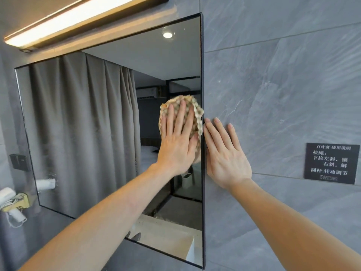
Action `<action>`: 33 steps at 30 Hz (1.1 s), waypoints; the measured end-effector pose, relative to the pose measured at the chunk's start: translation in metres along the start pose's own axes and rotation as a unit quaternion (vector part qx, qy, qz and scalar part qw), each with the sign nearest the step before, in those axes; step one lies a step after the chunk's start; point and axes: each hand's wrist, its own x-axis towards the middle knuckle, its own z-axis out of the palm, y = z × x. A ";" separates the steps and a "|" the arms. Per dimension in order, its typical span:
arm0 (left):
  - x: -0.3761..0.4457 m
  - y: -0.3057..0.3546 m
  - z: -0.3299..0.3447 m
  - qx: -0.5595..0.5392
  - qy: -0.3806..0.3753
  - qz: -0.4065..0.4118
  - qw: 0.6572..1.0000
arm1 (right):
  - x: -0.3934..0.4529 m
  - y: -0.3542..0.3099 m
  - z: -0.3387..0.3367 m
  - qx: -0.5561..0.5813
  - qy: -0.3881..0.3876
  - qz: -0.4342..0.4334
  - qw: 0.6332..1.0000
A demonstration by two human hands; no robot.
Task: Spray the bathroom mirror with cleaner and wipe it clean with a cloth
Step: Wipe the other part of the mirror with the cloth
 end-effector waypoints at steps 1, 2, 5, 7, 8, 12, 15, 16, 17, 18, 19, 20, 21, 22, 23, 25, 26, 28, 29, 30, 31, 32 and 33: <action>-0.019 0.002 0.007 -0.002 -0.006 0.003 1.000 | 0.000 0.000 0.000 0.001 -0.007 0.000 1.000; -0.040 0.004 0.015 0.002 -0.015 0.010 1.000 | 0.000 0.000 -0.001 0.001 -0.014 0.000 1.000; -0.111 0.002 0.042 0.045 -0.052 0.043 0.997 | 0.000 0.000 -0.002 0.006 -0.027 0.002 1.000; -0.160 -0.001 0.060 0.085 -0.074 0.066 0.991 | 0.000 0.000 -0.002 0.009 -0.024 0.003 1.000; -0.183 -0.002 0.068 0.102 -0.090 0.079 0.988 | 0.000 0.000 -0.002 0.009 -0.018 0.003 1.000; -0.244 -0.002 0.080 0.141 -0.184 0.107 0.967 | -0.001 0.001 -0.001 0.009 -0.019 0.002 1.000; -0.245 -0.006 0.074 0.149 -0.214 0.119 0.958 | 0.000 0.001 -0.002 0.007 -0.026 -0.001 1.000; -0.239 -0.009 0.071 0.149 -0.208 0.128 0.958 | 0.000 0.001 -0.002 0.006 -0.029 -0.002 1.000; -0.231 -0.011 0.068 0.146 -0.199 0.136 0.960 | -0.001 0.000 -0.001 0.004 -0.031 -0.002 1.000; -0.219 -0.014 0.063 0.138 -0.188 0.135 0.963 | -0.001 0.000 -0.001 0.002 -0.033 -0.001 0.999; -0.203 -0.015 0.058 0.127 -0.172 0.125 0.969 | 0.000 0.000 -0.002 0.002 -0.034 0.000 0.999; -0.182 -0.014 0.052 0.112 -0.151 0.108 0.976 | 0.000 0.000 -0.002 0.005 -0.035 0.001 0.999; -0.157 -0.012 0.045 0.094 -0.126 0.088 0.984 | 0.000 0.000 -0.003 0.008 -0.037 0.002 0.999; -0.131 -0.009 0.037 0.073 -0.103 0.068 0.990 | 0.000 0.000 -0.004 0.013 -0.039 0.003 0.999; -0.106 -0.005 0.029 0.052 -0.083 0.047 0.994 | 0.000 -0.001 -0.005 0.016 -0.040 0.003 0.999; -0.064 0.001 0.015 0.025 -0.058 0.016 0.998 | 0.001 -0.001 -0.006 0.023 -0.036 0.002 0.999; -0.051 0.004 0.012 0.020 -0.049 0.008 0.999 | 0.001 -0.001 -0.006 0.026 -0.034 0.001 0.999; -0.047 0.008 0.013 0.015 -0.036 -0.003 0.999 | 0.001 -0.001 -0.005 0.026 -0.031 0.000 0.999; -0.053 0.010 0.017 0.013 -0.033 -0.010 0.999 | 0.001 0.000 -0.005 0.023 -0.030 0.000 0.999; -0.062 0.012 0.022 0.009 -0.033 -0.018 0.999 | 0.000 0.000 -0.005 0.019 -0.030 0.002 0.999; -0.075 0.015 0.028 0.005 -0.035 -0.027 0.999 | 0.000 -0.001 -0.005 0.018 -0.030 0.004 0.999; -0.090 0.018 0.035 0.003 -0.040 -0.034 0.999 | 0.001 -0.001 -0.005 0.018 -0.032 0.005 0.999; -0.109 0.022 0.043 0.007 -0.045 -0.034 0.998 | 0.001 -0.001 -0.005 0.018 -0.035 0.006 0.999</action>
